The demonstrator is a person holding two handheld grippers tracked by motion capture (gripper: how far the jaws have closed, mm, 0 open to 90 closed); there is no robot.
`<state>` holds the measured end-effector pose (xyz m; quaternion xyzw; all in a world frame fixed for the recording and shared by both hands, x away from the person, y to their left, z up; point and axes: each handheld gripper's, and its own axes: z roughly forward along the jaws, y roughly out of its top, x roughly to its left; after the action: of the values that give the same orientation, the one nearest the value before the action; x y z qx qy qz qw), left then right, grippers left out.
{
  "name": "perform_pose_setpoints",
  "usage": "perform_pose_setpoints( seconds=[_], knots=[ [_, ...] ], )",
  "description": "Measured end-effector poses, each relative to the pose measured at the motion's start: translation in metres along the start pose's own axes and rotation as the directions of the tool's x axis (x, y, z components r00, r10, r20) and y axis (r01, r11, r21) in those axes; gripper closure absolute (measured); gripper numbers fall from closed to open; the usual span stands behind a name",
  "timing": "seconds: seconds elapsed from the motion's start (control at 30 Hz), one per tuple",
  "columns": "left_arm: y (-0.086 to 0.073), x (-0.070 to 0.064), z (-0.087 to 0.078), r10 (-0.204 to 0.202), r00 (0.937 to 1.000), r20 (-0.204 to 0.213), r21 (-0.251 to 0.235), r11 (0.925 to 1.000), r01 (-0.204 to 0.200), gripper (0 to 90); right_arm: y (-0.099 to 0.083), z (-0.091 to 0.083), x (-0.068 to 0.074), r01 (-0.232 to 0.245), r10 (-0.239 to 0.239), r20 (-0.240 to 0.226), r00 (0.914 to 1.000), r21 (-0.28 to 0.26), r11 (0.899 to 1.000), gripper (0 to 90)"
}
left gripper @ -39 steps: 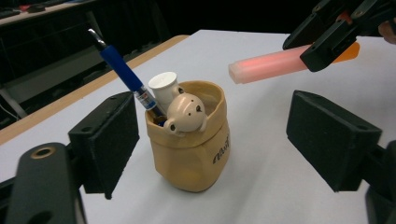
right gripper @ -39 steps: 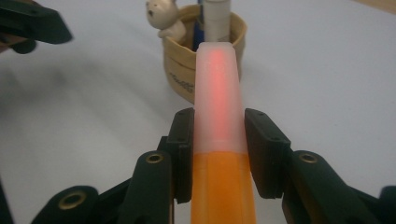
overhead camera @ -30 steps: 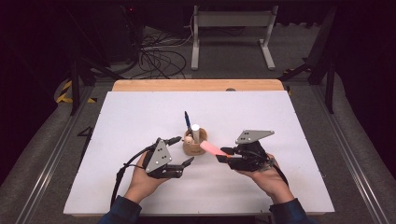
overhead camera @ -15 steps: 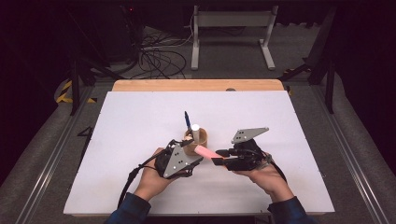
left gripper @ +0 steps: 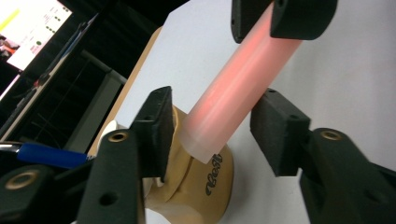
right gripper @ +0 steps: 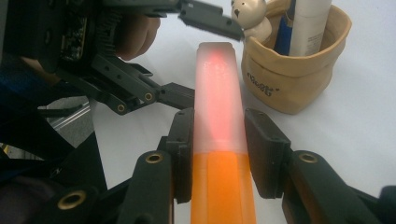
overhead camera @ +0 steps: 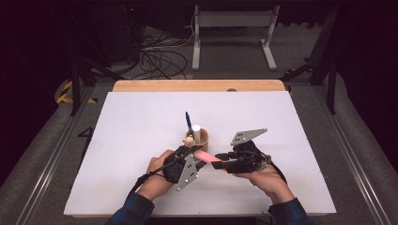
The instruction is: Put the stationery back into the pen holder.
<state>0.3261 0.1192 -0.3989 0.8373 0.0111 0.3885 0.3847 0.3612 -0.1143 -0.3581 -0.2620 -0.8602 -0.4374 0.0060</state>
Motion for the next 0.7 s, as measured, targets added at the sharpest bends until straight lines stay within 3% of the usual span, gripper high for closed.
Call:
perform_pose_setpoints(
  seconds=[0.13, 0.17, 0.2, 0.3, 0.4, 0.43, 0.53, 0.63, 0.7],
  knots=[
    [0.0, -0.002, 0.0, 0.0, 1.0, 0.001, 0.018, 0.9998, 0.0, 56.1, 0.0, -0.001, -0.001, -0.01, 0.01, -0.003, 0.9999, -0.002, 1.0, 65.5],
    [0.0, -0.002, 0.001, 0.018, 0.9998, -0.002, 0.009, 0.9998, -0.018, 57.6, 0.0, -0.001, -0.002, -0.017, 0.017, -0.01, 0.9998, -0.008, 1.0, 65.4],
    [0.0, -0.004, 0.0, 0.004, 1.0, 0.0, 0.015, 0.9999, -0.004, 59.5, -0.001, -0.002, -0.003, -0.022, 0.022, -0.017, 0.9996, -0.013, 1.0, 65.3],
    [0.002, -0.003, -0.002, 0.072, 0.9974, 0.001, 0.036, 0.9968, -0.072, 65.2, -0.001, -0.006, -0.005, -0.044, 0.043, -0.041, 0.9982, -0.029, 0.999, 65.1],
    [0.002, -0.007, -0.001, 0.029, 0.9995, 0.008, 0.023, 0.9993, -0.029, 70.0, 0.0, -0.011, -0.006, -0.057, 0.054, -0.057, 0.9969, -0.06, 0.997, 64.5],
    [0.002, -0.007, 0.0, 0.042, 0.999, 0.013, 0.02, 0.9989, -0.043, 71.4, 0.0, -0.012, -0.007, -0.059, 0.055, -0.059, 0.9968, -0.073, 0.996, 64.3],
    [0.003, -0.007, 0.0, 0.027, 0.9987, 0.044, 0.011, 0.9996, -0.027, 74.7, 0.001, -0.016, -0.007, -0.065, 0.059, -0.064, 0.9962, -0.11, 0.992, 63.2],
    [0.003, -0.004, 0.0, -0.045, 0.9965, 0.071, -0.009, 0.9989, 0.046, 75.4, 0.001, -0.016, -0.007, -0.049, 0.038, -0.083, 0.9959, -0.146, 0.988, 58.4],
    [0.003, -0.001, 0.0, -0.078, 0.9917, 0.102, -0.023, 0.9965, 0.081, 75.5, 0.0, -0.014, -0.007, -0.031, 0.015, -0.095, 0.9954, -0.171, 0.985, 57.3]
  ],
)
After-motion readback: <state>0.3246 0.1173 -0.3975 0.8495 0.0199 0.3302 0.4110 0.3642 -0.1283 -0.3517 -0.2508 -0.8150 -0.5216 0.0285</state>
